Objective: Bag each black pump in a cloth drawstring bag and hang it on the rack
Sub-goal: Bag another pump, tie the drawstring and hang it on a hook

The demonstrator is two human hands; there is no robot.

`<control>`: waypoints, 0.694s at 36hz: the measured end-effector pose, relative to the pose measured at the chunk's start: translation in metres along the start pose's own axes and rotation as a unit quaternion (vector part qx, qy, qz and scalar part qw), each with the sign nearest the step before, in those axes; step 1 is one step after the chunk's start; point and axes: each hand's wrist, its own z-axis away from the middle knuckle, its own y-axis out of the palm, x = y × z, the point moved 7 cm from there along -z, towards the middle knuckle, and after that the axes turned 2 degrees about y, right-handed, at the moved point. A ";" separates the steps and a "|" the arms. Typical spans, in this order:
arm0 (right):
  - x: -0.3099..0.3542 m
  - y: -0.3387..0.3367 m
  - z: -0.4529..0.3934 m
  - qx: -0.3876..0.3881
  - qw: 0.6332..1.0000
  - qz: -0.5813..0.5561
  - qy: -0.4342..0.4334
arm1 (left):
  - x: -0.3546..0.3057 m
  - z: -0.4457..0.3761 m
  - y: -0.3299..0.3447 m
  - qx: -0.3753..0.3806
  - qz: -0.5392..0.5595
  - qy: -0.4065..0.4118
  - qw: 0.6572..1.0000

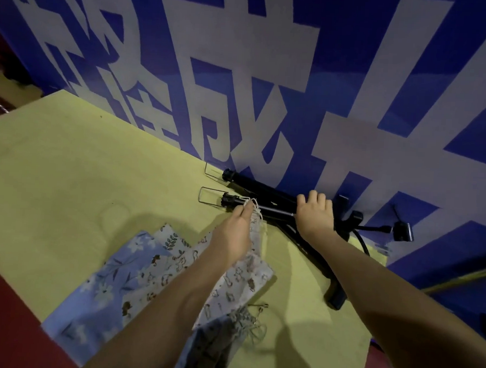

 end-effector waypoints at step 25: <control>-0.002 -0.076 0.091 -0.061 0.986 -0.153 0.039 | -0.003 0.058 -0.035 -0.030 0.011 0.015 0.999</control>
